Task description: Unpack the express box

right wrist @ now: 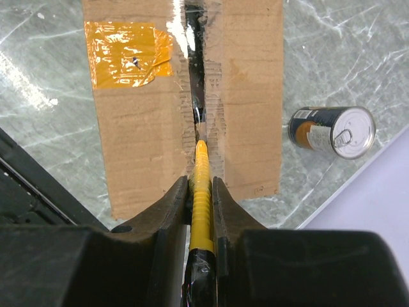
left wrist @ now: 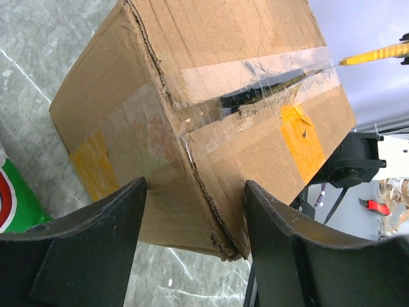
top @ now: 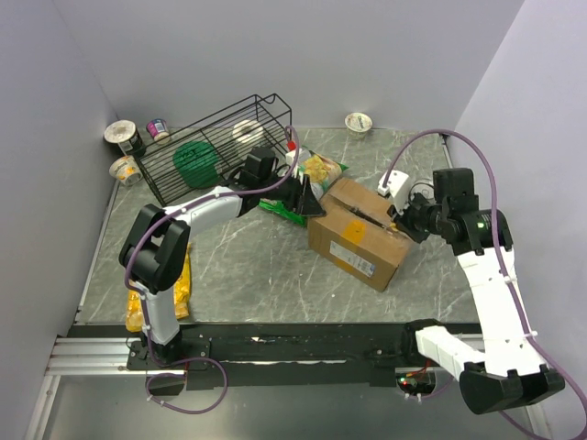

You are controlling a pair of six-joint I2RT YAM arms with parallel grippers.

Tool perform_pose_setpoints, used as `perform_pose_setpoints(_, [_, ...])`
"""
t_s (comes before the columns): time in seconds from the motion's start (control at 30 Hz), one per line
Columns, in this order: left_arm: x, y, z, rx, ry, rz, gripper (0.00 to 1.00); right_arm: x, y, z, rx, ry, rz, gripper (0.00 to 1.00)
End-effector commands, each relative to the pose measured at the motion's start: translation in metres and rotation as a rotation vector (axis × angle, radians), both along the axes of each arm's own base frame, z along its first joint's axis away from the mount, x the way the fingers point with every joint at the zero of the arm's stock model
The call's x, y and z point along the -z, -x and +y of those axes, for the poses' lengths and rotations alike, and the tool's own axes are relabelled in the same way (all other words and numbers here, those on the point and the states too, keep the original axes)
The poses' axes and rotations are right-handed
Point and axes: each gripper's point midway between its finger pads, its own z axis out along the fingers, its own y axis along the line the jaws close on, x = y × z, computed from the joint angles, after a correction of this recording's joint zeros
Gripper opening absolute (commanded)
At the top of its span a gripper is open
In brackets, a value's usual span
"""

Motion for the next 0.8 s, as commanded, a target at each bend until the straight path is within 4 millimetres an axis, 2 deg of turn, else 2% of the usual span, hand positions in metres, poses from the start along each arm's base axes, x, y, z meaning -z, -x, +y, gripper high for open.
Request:
perform_pose_setpoints(0.0, [0.054, -0.018, 0.017, -0.105, -0.148, 0.026, 0.66, 0.011, 0.02, -0.034, 0.054, 0.131, 0.044, 0.0])
perform_pose_setpoints(0.27, [0.055, -0.018, 0.015, -0.105, -0.154, 0.016, 0.66, 0.007, 0.029, -0.045, 0.065, 0.139, 0.052, 0.0])
perform_pose_setpoints(0.33, [0.054, -0.019, 0.014, -0.105, -0.153, 0.013, 0.66, 0.008, 0.03, -0.053, 0.109, 0.136, 0.06, 0.0])
perform_pose_setpoints(0.37, [0.059, -0.015, 0.016, -0.103, -0.171, 0.034, 0.66, 0.008, 0.033, -0.054, 0.116, 0.135, 0.064, 0.0])
perform_pose_setpoints(0.77, [0.061, -0.018, 0.015, -0.107, -0.181, 0.031, 0.65, 0.008, 0.055, -0.069, 0.155, 0.146, 0.091, 0.0])
